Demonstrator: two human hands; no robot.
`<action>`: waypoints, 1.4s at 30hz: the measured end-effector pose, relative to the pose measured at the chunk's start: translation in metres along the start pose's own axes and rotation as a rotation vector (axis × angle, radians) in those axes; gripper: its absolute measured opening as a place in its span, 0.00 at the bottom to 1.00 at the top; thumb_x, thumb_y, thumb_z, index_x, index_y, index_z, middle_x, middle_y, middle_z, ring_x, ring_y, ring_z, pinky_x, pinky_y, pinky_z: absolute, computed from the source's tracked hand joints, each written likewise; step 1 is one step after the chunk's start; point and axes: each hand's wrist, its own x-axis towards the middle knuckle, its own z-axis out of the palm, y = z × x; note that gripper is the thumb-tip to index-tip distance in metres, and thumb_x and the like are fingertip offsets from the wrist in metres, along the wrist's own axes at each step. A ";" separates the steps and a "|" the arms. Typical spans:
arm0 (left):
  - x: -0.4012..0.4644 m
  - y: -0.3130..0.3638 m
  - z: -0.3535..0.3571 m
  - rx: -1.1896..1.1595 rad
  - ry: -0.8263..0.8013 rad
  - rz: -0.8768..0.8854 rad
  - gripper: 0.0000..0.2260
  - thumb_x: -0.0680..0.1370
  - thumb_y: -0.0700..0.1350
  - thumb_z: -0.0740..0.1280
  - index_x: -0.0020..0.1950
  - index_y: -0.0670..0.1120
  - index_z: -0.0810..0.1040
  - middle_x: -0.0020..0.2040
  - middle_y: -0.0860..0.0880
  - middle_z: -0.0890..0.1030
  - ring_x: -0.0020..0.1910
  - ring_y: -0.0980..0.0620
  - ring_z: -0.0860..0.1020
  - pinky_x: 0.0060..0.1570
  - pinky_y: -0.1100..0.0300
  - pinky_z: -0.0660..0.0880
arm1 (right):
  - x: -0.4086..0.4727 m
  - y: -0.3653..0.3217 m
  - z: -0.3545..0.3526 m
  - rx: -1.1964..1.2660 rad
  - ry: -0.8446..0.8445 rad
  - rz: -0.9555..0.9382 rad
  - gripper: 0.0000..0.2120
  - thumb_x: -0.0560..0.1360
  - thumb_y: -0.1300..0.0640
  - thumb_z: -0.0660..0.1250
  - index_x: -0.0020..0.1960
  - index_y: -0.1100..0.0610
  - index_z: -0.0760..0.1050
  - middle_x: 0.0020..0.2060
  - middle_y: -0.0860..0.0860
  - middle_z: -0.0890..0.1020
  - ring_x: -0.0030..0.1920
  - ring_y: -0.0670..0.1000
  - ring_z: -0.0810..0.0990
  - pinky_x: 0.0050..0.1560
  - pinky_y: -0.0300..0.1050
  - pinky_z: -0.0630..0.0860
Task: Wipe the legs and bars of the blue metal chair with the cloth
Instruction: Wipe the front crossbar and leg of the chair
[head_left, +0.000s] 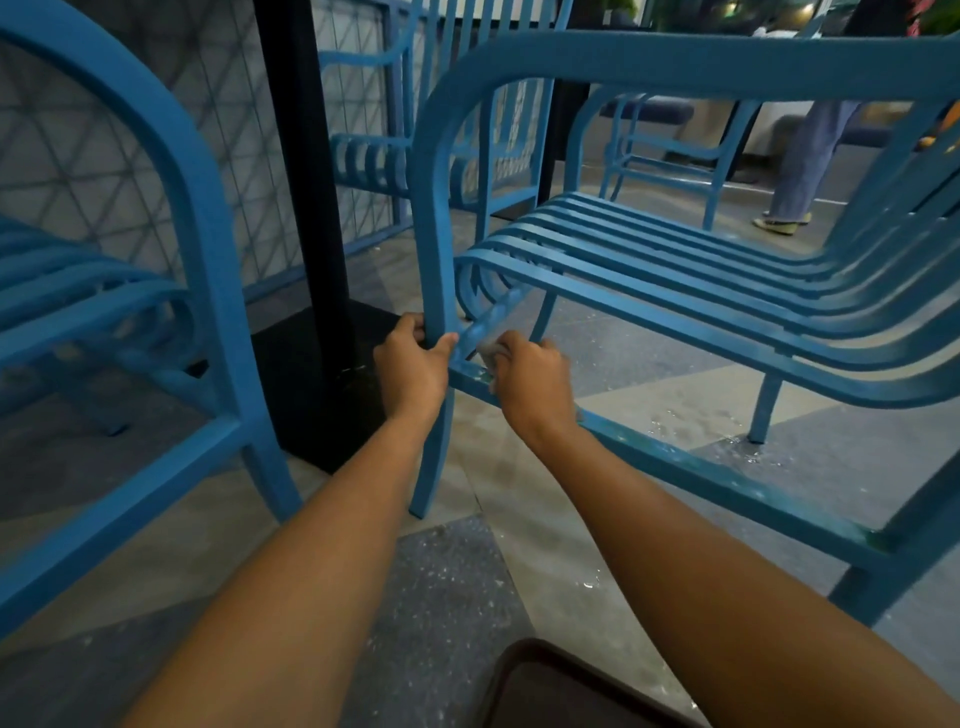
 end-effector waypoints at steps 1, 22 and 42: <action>0.000 0.001 -0.001 0.002 0.002 0.004 0.11 0.74 0.45 0.70 0.55 0.45 0.77 0.50 0.48 0.81 0.46 0.53 0.79 0.45 0.61 0.77 | 0.001 -0.001 0.002 0.012 -0.038 -0.003 0.08 0.78 0.61 0.59 0.53 0.60 0.76 0.43 0.60 0.81 0.47 0.60 0.76 0.44 0.51 0.73; -0.002 0.008 -0.006 0.027 -0.016 0.008 0.11 0.74 0.44 0.69 0.56 0.43 0.76 0.52 0.47 0.81 0.44 0.57 0.76 0.31 0.74 0.67 | -0.013 -0.003 -0.007 -0.113 -0.281 -0.482 0.15 0.75 0.68 0.58 0.58 0.61 0.78 0.56 0.55 0.80 0.59 0.55 0.76 0.60 0.50 0.74; -0.005 0.000 -0.009 -0.027 -0.064 0.025 0.11 0.75 0.43 0.68 0.57 0.44 0.76 0.53 0.48 0.80 0.50 0.54 0.78 0.46 0.64 0.73 | -0.040 0.015 -0.032 -0.426 -0.341 -0.641 0.17 0.77 0.66 0.60 0.65 0.62 0.71 0.65 0.58 0.73 0.69 0.58 0.66 0.70 0.54 0.63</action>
